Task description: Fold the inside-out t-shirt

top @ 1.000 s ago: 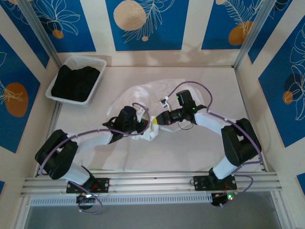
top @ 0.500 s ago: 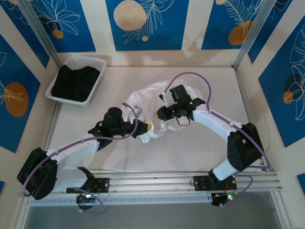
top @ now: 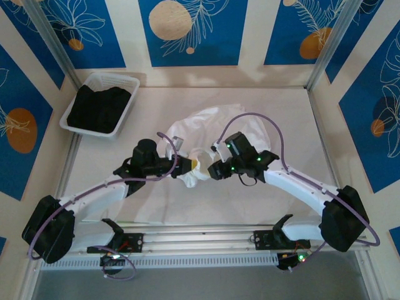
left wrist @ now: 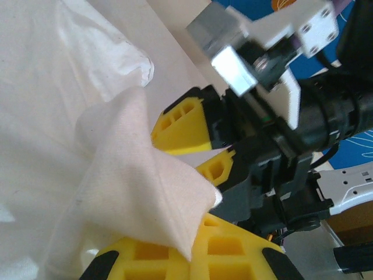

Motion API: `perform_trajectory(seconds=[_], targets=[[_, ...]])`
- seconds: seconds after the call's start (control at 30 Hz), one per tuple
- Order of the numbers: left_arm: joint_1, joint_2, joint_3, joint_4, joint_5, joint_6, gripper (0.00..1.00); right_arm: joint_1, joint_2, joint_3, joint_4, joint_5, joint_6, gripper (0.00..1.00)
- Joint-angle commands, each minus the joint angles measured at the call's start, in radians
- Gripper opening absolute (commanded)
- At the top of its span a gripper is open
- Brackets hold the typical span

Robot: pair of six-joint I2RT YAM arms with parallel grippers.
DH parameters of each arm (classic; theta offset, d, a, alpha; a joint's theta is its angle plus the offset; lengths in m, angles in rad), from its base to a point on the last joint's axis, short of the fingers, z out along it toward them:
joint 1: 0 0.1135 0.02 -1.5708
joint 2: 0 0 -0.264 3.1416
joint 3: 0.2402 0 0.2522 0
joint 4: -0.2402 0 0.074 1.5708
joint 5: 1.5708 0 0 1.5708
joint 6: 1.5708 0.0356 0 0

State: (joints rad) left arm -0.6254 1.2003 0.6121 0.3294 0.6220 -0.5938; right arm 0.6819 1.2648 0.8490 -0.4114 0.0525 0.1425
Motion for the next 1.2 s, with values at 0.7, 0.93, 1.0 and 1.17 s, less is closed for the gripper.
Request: perform_trajectory(seconds=[0.7,0.93,1.0,1.17], targets=[[0.041,-0.035,-0.043,0.039,0.026,0.001,0.0,-0.015,0.129,0.065,0.185,0.04,-0.025,0.13],[0.093,-0.013,-0.051,0.003,-0.059,0.01,0.0,-0.089,0.002,0.047,0.112,-0.247,0.032,0.0],[0.112,0.004,-0.051,0.01,-0.083,0.003,0.0,-0.114,-0.02,0.042,0.102,-0.37,0.061,0.0],[0.129,0.046,-0.044,0.002,-0.142,0.014,0.0,-0.151,-0.039,0.037,0.129,-0.579,0.127,0.0]])
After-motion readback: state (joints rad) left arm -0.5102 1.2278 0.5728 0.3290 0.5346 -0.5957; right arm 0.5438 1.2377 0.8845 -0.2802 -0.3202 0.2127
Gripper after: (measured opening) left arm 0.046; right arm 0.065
